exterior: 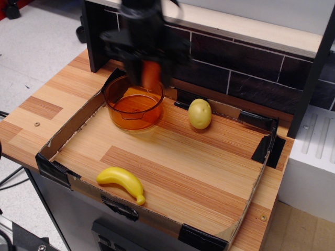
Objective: Take carrot out of pot
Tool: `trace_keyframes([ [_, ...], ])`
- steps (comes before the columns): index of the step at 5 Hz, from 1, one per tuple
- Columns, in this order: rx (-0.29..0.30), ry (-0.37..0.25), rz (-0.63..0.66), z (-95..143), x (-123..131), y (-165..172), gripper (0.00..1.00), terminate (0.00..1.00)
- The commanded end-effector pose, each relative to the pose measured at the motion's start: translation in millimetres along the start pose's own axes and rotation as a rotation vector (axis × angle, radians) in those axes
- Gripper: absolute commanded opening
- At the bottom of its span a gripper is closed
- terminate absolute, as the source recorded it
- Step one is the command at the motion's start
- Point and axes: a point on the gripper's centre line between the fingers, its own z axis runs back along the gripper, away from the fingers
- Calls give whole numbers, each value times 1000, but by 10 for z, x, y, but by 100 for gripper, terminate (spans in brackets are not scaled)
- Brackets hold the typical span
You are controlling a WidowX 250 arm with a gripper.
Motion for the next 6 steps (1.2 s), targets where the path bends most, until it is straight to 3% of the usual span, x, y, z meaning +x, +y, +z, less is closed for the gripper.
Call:
trace_keyframes([
  [1, -32, 104, -68, -56, -302, -516, 0, 0],
  [3, 22, 146, -111, -529, -376, -694, 0, 0],
  [6, 11, 162, -152, -692, -520, -810, 0, 0],
])
